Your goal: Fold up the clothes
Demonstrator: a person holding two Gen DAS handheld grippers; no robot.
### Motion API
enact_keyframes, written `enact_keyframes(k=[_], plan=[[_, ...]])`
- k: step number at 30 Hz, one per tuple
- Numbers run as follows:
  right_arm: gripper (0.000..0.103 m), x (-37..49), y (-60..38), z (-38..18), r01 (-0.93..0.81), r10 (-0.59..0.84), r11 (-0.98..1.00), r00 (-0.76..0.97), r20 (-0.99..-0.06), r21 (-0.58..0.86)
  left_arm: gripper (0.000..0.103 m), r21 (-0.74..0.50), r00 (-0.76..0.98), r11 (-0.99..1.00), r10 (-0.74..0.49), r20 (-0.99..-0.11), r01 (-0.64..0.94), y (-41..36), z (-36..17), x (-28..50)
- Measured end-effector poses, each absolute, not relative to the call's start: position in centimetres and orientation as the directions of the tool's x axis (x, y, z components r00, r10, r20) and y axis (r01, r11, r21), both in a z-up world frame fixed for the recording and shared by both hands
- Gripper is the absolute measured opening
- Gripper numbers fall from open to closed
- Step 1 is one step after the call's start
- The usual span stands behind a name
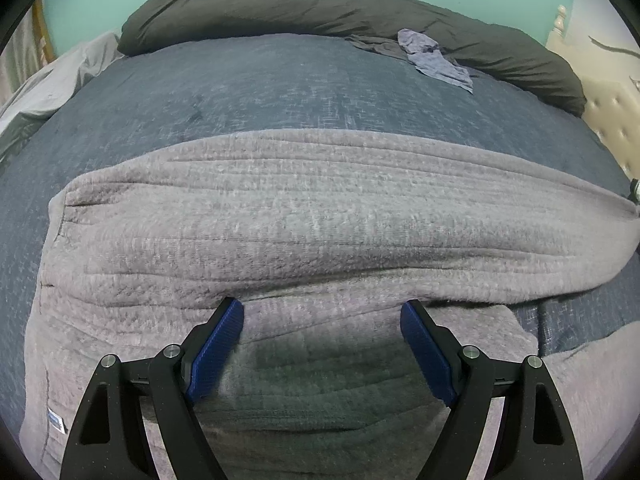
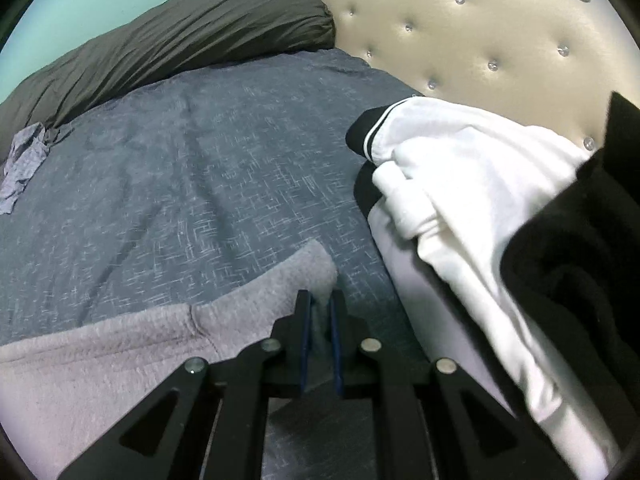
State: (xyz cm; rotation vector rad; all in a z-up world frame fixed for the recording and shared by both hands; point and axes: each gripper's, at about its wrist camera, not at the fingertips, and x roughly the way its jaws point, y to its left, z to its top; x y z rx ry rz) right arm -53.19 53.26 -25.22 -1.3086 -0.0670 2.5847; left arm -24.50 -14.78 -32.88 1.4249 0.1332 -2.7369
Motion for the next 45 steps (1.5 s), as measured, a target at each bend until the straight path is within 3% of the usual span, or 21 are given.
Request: enact_keyframes(k=[7,14,20,26,30,33,40,45], plan=[[0.009,-53.7,54.4,-27.7,-0.194,0.219,-0.972,-0.538,-0.814,-0.133,0.085,-0.044,-0.578,-0.996,-0.011,-0.816,0.081,-14.4,-32.3,-24.3],[0.017,-52.0,56.3,-26.6,-0.254,0.201,-0.965,-0.587,-0.784,-0.058,0.085,-0.026,-0.566,-0.997,-0.02,-0.824,0.074,-13.7,-32.9,-24.4],[0.017,-48.6,54.4,-24.3,-0.093,0.004,-0.992,-0.684,-0.729,0.082,0.085,-0.038,-0.578,-0.997,-0.008,-0.816,0.069,-13.3,-32.3,-24.1],[0.017,-47.0,49.5,-27.6,0.039,-0.097,-0.995,-0.575,-0.813,0.091,0.085,-0.043,-0.58,-0.997,0.002,-0.814,0.057,-12.6,-32.0,-24.0],[0.017,-46.8,49.4,-30.0,-0.039,-0.079,-0.993,-0.493,-0.866,0.112,0.085,-0.038,-0.575,-0.998,0.0,-0.818,0.055,-12.6,-32.1,-24.0],[0.017,-45.2,49.5,-28.5,-0.071,-0.12,-0.979,-0.559,-0.821,0.191,0.085,-0.052,-0.582,-0.996,0.003,-0.813,0.067,-13.1,-31.7,-23.9],[0.017,-41.7,45.3,-29.4,0.025,-0.19,-0.979,-0.478,-0.857,0.203,0.085,-0.101,-0.599,-0.989,0.017,-0.801,0.107,-15.0,-30.4,-23.0],[0.017,-38.3,44.1,-27.8,0.033,-0.263,-0.955,-0.546,-0.795,0.294,0.085,-0.11,-0.6,-0.984,0.006,-0.8,0.137,-16.6,-29.7,-21.6]])
